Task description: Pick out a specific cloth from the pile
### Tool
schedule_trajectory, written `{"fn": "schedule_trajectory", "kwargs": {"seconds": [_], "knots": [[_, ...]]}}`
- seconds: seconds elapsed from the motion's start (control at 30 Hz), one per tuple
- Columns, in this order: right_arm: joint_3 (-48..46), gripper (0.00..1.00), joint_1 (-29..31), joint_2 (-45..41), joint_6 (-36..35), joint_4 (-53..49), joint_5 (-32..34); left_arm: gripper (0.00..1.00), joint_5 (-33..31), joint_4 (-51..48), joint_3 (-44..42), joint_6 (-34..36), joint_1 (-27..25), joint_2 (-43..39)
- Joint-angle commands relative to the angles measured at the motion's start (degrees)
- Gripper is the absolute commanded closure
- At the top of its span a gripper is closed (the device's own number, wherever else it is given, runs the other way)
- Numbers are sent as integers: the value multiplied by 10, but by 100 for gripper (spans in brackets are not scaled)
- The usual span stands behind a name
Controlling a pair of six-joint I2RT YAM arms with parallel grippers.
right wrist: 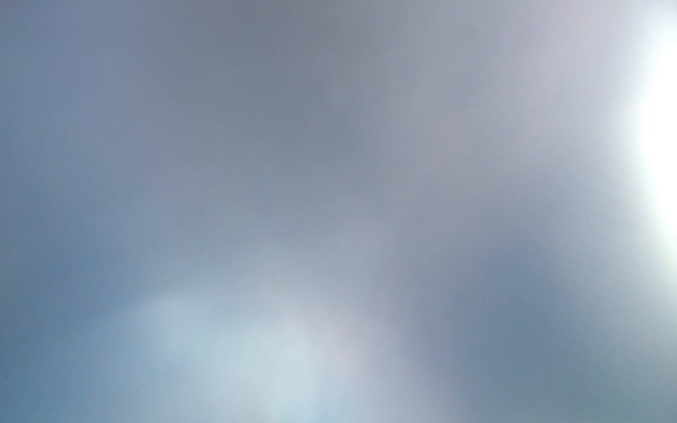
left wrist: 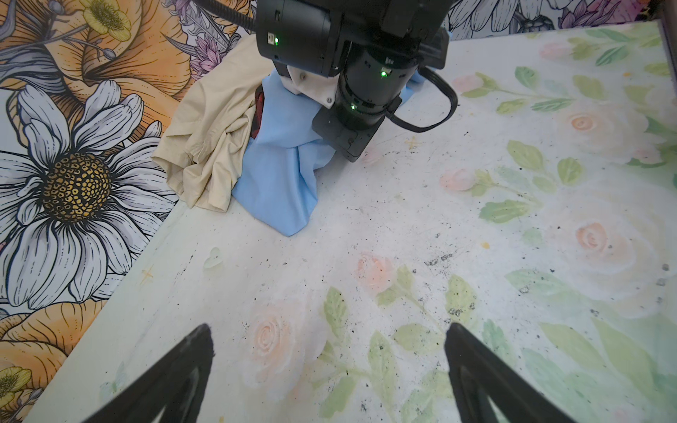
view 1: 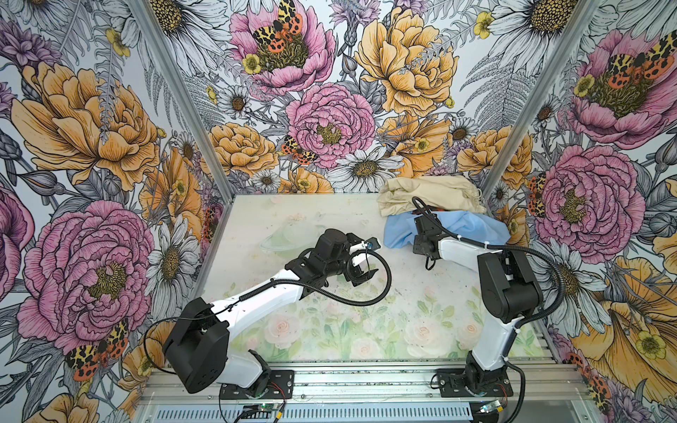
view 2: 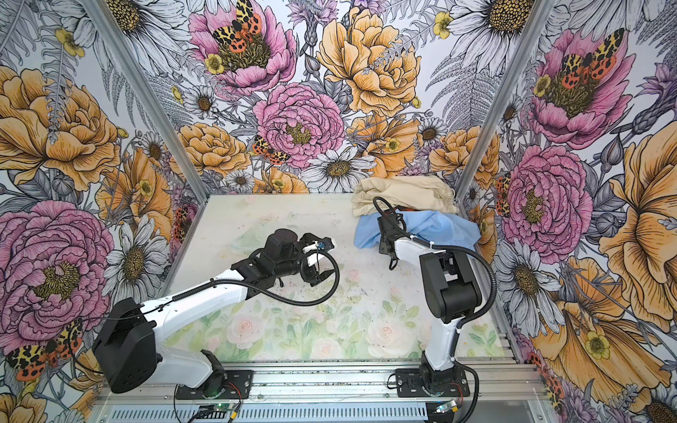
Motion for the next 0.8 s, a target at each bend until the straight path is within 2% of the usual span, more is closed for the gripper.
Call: {"fn": "schedule_trajectory", "kwargs": {"seconds": [0.0,0.23,0.3,0.43,0.5,0.63,0.73,0.77], "knots": [[-12,100,0,-67,-7,3,-28,1,-15,-6,17,11,3,-13],[49,100,-22,-120,-21,-99,-55,1,-15,-9,20,11,2,-13],[82,100,-55,-98,-20,-127,-99,1,-15,-12,21,10,2,-15],[162,100,-137,10,-20,-143,-241,1,-15,-14,22,10,0,-18],[205,100,-159,55,-25,-142,-267,1,-16,-16,21,11,-2,-19],[239,60,-160,77,-35,-142,-284,1,-23,-20,20,19,-7,-19],[199,34,-137,41,-39,-141,-224,1,-24,-20,21,21,-7,-17],[182,29,-130,30,-38,-142,-204,1,-25,-20,21,20,-8,-17]]}}
